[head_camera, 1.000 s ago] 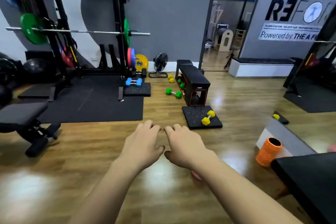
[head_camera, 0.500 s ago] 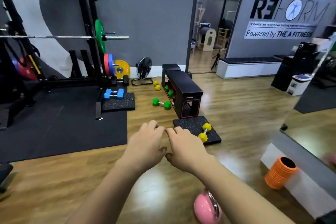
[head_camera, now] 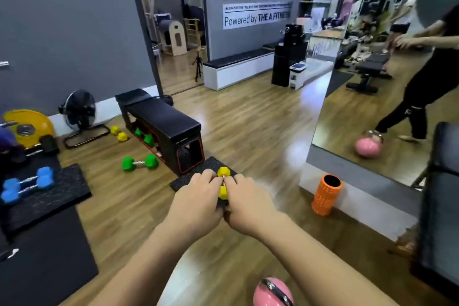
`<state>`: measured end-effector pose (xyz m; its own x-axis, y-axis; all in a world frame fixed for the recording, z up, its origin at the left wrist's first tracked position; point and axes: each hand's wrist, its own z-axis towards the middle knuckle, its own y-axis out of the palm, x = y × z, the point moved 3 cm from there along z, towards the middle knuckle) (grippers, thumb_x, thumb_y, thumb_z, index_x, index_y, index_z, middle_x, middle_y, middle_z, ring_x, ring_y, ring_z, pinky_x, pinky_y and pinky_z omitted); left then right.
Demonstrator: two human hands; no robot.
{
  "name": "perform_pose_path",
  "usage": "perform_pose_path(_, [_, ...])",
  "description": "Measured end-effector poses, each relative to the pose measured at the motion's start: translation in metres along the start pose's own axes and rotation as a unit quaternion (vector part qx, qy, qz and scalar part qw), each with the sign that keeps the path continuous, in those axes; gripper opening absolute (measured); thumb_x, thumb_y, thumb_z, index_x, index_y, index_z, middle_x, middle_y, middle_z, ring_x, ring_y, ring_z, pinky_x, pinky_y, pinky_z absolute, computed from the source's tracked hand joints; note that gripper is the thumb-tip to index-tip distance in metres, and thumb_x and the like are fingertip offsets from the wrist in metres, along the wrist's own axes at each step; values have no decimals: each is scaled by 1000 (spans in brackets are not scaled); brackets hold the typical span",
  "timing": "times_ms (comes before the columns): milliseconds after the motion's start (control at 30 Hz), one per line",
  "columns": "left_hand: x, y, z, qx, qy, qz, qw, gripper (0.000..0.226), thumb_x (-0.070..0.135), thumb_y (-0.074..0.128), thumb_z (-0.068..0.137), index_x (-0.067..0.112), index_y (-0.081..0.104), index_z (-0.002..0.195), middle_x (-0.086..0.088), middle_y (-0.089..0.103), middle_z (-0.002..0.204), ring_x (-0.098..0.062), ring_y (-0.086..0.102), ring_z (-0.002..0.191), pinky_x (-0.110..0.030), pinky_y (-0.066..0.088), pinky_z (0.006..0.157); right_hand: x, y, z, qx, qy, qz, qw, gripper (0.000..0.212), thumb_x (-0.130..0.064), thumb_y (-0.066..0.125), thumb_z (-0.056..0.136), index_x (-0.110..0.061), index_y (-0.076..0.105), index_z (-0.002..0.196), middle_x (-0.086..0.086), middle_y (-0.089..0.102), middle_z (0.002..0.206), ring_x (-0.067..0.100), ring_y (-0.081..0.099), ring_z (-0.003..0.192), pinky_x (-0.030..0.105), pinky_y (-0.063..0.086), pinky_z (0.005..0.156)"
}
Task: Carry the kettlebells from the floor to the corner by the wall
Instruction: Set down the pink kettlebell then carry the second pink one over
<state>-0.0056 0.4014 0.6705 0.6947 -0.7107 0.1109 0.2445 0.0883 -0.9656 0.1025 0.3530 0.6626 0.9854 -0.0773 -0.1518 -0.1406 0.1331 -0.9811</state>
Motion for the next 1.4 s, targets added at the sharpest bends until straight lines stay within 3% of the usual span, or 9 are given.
perform_pose_path(133, [-7, 37, 68, -15, 46, -10, 999, 44, 32, 60, 74, 24, 49, 116, 5, 45, 120, -19, 44, 103, -37, 50, 68, 44, 16, 45, 6, 64, 18, 998, 52, -34, 63, 83, -16, 40, 126, 6, 47, 123, 28, 47, 114, 39, 47, 80])
perform_pose_path(233, [1, 63, 112, -35, 93, -22, 995, 40, 32, 61, 75, 24, 49, 112, 6, 45, 119, -19, 44, 104, -34, 45, 62, 74, 29, 61, 5, 126, 15, 992, 47, -29, 60, 87, -16, 39, 126, 4, 47, 123, 26, 46, 114, 37, 44, 77])
perform_pose_path(400, [42, 114, 157, -92, 177, -62, 978, 46, 30, 62, 76, 21, 48, 118, 4, 45, 122, -21, 45, 105, -38, 48, 66, 133, 48, 57, -1, 220, -4, 975, 48, -25, 61, 84, -16, 41, 127, 5, 46, 121, 25, 46, 111, 34, 34, 66])
perform_pose_path(733, [130, 243, 189, -210, 337, -126, 909, 64, 38, 66, 79, 19, 37, 132, 1, 44, 123, -23, 45, 111, -41, 49, 77, 232, 124, 3, -66, 413, 25, 908, 63, -29, 66, 81, -15, 37, 135, 6, 47, 125, 26, 47, 114, 38, 47, 76])
perform_pose_path(933, [165, 330, 206, -269, 403, -123, 866, 66, 34, 67, 78, 17, 36, 134, 0, 45, 123, -24, 46, 110, -42, 49, 83, 282, 190, -5, -115, 494, 56, 860, 59, -21, 65, 82, -11, 38, 133, 7, 46, 125, 27, 45, 114, 38, 44, 77])
perform_pose_path(1133, [178, 434, 194, -315, 416, -137, 842, 68, 37, 66, 79, 19, 34, 136, 0, 46, 122, -24, 46, 110, -43, 48, 81, 319, 283, -29, -139, 532, 88, 831, 72, -29, 69, 78, -13, 34, 138, 7, 46, 126, 28, 45, 116, 41, 46, 83])
perform_pose_path(1300, [170, 532, 168, -347, 396, -163, 835, 67, 33, 59, 83, 17, 30, 142, 0, 48, 129, -25, 47, 115, -39, 44, 86, 335, 376, -40, -162, 536, 89, 824, 66, -16, 62, 80, -10, 33, 139, 7, 46, 128, 27, 45, 117, 39, 45, 80])
perform_pose_path(1400, [169, 592, 149, -369, 397, -144, 828, 55, 30, 58, 82, 13, 42, 131, -4, 53, 118, -27, 51, 109, -38, 45, 80, 345, 435, -52, -173, 538, 98, 819, 58, -14, 61, 80, -12, 38, 133, 6, 48, 126, 27, 46, 116, 39, 43, 79])
